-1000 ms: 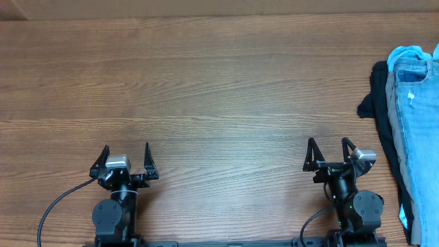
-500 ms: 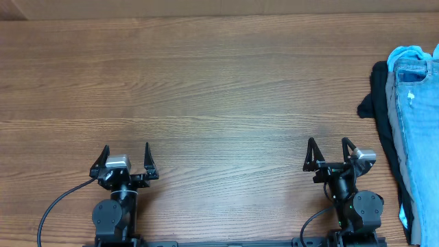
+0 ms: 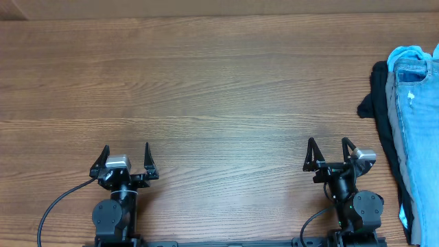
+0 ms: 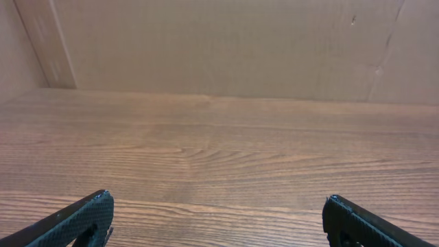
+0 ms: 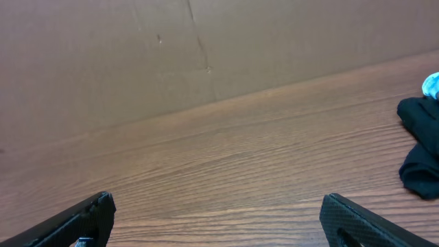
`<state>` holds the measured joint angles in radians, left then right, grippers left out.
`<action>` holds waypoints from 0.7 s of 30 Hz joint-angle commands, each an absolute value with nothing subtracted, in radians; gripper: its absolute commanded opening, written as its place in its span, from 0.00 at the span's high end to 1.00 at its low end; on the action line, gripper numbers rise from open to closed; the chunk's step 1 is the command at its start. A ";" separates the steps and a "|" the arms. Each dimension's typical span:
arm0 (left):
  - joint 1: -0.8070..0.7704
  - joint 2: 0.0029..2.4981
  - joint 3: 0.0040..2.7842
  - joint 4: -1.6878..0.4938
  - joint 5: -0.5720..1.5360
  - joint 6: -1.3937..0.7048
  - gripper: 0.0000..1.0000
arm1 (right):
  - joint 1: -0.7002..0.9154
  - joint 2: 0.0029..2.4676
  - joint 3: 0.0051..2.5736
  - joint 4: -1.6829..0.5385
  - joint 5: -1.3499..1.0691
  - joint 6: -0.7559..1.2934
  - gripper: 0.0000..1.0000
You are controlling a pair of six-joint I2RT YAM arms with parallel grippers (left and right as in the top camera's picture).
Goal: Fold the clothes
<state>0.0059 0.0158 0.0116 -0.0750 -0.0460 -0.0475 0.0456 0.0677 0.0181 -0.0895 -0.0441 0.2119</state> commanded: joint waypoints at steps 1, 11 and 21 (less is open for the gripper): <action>-0.001 0.007 0.005 -0.071 -0.055 -0.022 0.00 | 0.039 0.069 0.008 -0.082 -0.035 0.210 0.00; -0.001 0.007 0.005 -0.071 -0.055 -0.022 0.00 | 0.039 0.069 0.008 -0.082 -0.035 0.210 0.00; -0.001 0.007 0.005 -0.071 -0.055 -0.022 0.00 | 0.039 0.069 0.009 -0.049 -0.053 0.215 0.00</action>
